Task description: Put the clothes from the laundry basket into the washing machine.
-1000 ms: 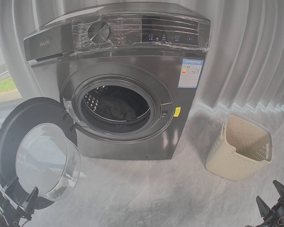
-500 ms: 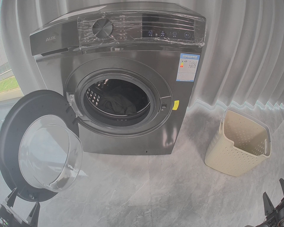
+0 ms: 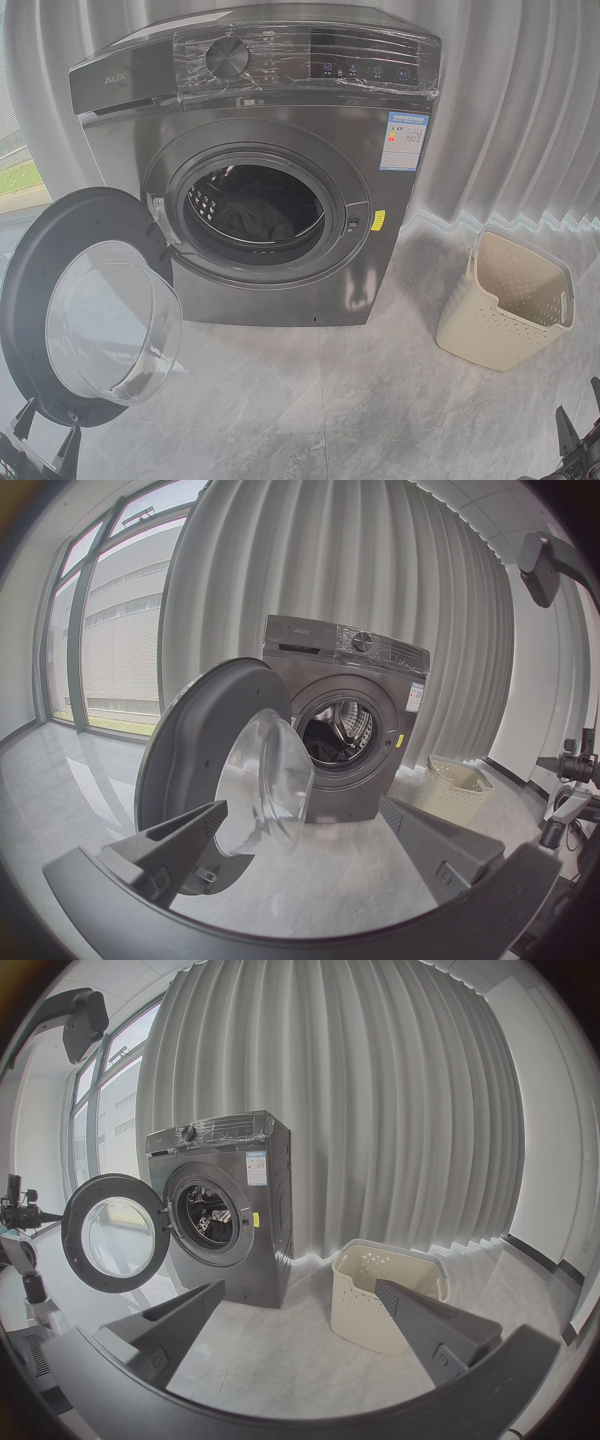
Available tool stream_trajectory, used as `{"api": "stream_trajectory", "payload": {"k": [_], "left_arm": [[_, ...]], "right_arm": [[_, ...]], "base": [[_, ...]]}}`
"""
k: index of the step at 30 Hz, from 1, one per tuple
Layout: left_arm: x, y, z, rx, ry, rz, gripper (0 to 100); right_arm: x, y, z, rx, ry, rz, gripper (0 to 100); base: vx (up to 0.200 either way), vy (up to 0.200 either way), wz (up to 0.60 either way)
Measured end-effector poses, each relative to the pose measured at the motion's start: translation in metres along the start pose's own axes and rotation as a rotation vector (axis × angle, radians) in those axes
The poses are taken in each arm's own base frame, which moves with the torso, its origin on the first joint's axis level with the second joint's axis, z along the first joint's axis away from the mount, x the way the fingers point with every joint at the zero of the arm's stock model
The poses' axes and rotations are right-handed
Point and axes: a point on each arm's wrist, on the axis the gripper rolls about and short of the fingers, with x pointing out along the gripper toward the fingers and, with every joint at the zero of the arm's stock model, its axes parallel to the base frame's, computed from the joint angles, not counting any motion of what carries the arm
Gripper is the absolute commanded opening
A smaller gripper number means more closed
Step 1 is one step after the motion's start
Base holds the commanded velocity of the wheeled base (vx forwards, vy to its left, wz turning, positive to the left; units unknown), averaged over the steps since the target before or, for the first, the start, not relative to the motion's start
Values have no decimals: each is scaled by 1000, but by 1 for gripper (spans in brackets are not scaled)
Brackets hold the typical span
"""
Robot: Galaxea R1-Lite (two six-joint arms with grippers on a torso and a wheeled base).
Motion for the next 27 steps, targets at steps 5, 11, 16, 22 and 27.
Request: {"api": "stream_trajectory", "payload": {"k": [5, 11, 16, 22, 27], "left_arm": [[0, 0, 0, -10, -1, 1, 100], [0, 0, 0, -11, 1, -2, 100], [0, 0, 0, -27, 2, -10, 100], [0, 0, 0, -28, 2, -10, 100], [0, 0, 0, -23, 3, -10, 100]], "right_arm": [[0, 0, 0, 0, 0, 0, 100], [0, 0, 0, 0, 1, 0, 100], [0, 0, 0, 0, 0, 0, 100], [0, 0, 0, 0, 0, 0, 100], [0, 0, 0, 0, 1, 0, 100]], "base": [[-200, 0, 0], [0, 0, 0], [0, 200, 0], [0, 200, 0], [0, 40, 0]]}}
